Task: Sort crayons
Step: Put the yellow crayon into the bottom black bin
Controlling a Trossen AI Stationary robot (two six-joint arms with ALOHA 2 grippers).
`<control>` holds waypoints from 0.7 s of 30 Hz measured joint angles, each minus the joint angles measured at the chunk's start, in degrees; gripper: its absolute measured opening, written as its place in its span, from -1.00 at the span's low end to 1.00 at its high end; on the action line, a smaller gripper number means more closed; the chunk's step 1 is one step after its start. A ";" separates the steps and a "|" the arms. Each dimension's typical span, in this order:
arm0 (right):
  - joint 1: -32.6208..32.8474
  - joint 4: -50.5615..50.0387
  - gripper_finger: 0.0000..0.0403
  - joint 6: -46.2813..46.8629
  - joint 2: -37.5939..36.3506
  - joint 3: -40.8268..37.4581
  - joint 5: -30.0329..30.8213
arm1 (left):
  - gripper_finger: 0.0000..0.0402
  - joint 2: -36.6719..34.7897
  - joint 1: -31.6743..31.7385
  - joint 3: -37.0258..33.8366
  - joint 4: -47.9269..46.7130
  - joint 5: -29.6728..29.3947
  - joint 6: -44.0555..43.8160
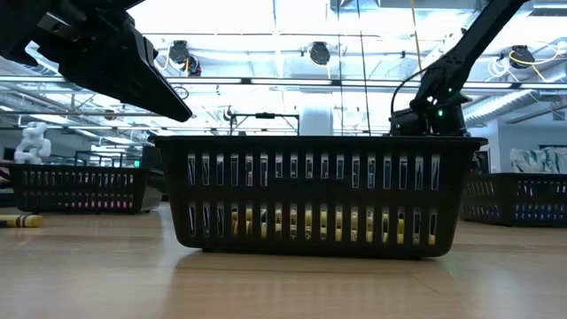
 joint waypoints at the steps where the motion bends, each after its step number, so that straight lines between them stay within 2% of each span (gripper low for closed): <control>1: 0.98 -0.36 -0.98 0.77 -1.26 -0.16 -1.02 | -0.98 0.00 0.00 0.00 -0.02 0.00 0.00; 6: 8.19 -0.62 -0.99 5.97 -9.65 0.00 -1.03 | -0.98 0.00 0.00 0.00 0.02 0.00 -0.02; 12: 22.81 3.30 -1.00 15.50 -19.98 0.00 -0.20 | -0.98 0.00 0.00 0.00 0.02 0.00 0.00; 17: 38.76 18.70 -1.00 22.54 -23.32 0.03 1.19 | -0.98 0.00 0.00 0.00 0.02 0.00 0.00; 21: 51.37 36.11 -1.00 23.58 -20.82 0.07 5.96 | -0.98 0.00 0.00 0.00 0.07 -0.02 0.00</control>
